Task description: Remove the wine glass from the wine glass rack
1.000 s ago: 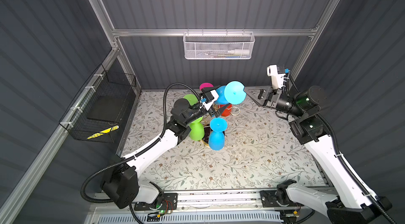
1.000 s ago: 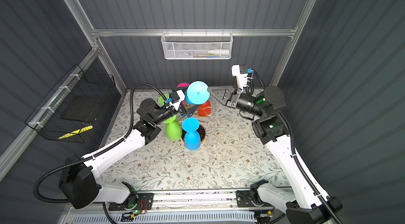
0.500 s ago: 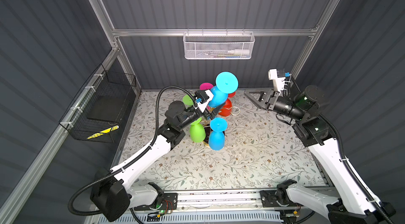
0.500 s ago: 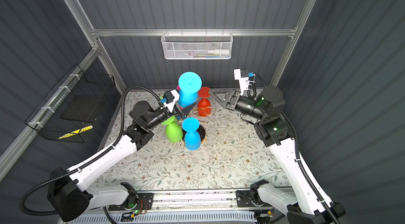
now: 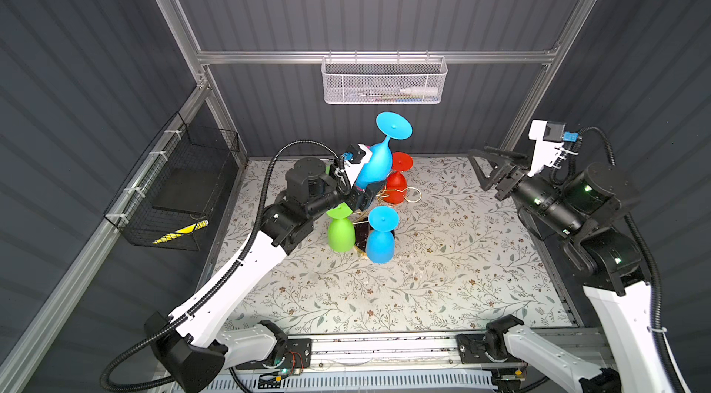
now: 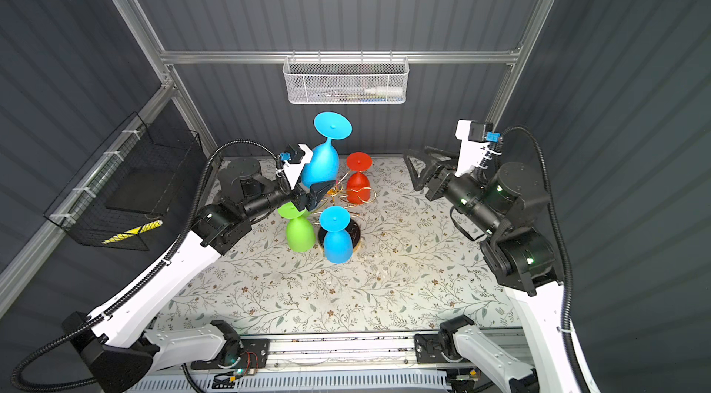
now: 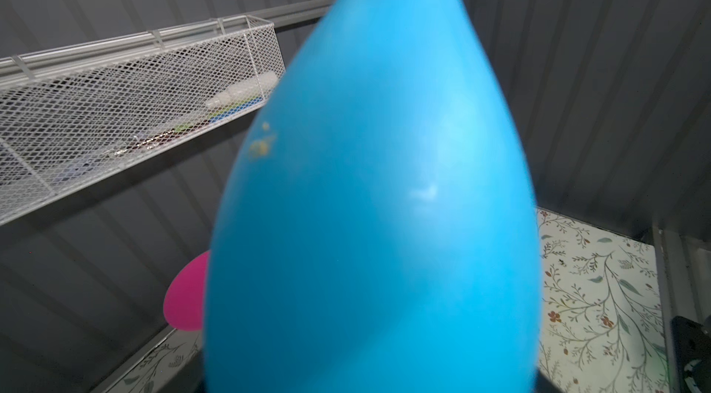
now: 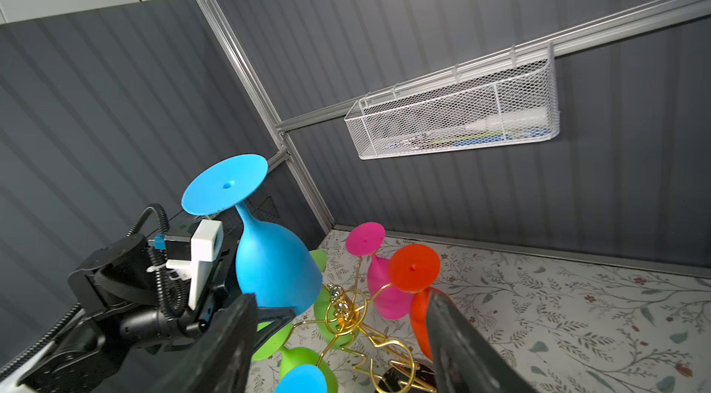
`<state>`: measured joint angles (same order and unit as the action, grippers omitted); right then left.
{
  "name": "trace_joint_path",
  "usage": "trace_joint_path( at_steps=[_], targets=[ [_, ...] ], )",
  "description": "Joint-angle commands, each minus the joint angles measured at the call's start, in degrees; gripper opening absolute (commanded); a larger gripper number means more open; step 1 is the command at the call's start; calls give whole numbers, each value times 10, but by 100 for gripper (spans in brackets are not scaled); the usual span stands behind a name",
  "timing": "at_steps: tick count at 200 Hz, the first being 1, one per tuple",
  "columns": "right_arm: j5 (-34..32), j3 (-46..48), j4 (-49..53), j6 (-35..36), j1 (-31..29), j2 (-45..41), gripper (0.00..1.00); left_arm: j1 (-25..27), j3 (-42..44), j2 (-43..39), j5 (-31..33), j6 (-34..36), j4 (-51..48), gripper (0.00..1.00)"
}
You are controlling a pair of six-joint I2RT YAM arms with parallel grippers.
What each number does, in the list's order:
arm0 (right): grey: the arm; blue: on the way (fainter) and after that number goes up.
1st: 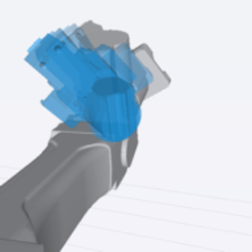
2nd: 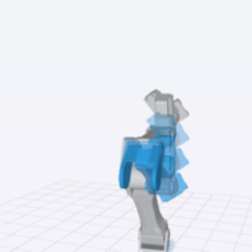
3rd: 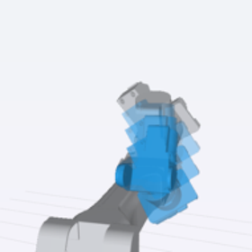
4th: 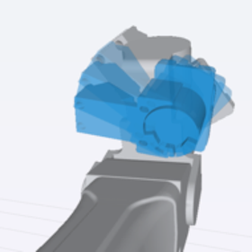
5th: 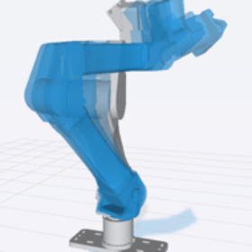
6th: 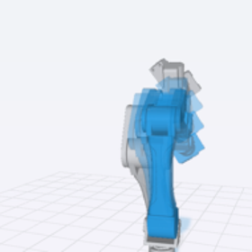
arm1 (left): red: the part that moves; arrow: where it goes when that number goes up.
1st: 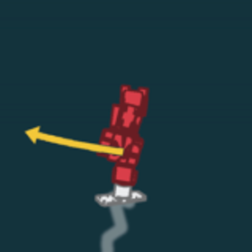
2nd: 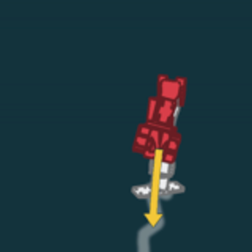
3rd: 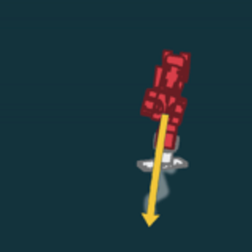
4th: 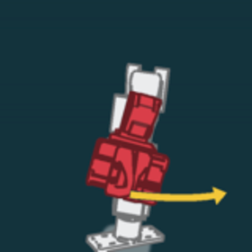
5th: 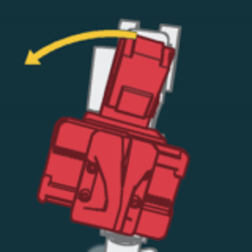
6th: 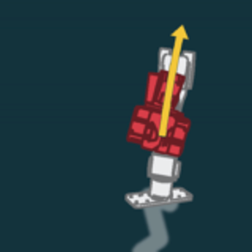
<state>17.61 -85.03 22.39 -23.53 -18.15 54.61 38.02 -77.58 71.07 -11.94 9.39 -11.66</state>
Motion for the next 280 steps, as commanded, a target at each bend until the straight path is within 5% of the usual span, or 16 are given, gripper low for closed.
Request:
trace_joint_path(
  at_steps=[1,56,117,210,280],
  targets=[
    [-6,-16,6,59,-6,17,72,2,-60,12,-4,-9,-99,78],
    [42,-45,-36,156,-49,48,68,2,-89,16,-25,-4,-175,73],
    [80,-102,-41,291,-114,88,68,2,-63,-6,-37,-4,-147,70],
    [-165,-184,8,538,-282,189,66,2,-49,-15,-45,-4,-138,70],
    [-224,-174,-46,586,-305,203,58,2,-41,-20,-50,-4,-134,70]
  ],
)
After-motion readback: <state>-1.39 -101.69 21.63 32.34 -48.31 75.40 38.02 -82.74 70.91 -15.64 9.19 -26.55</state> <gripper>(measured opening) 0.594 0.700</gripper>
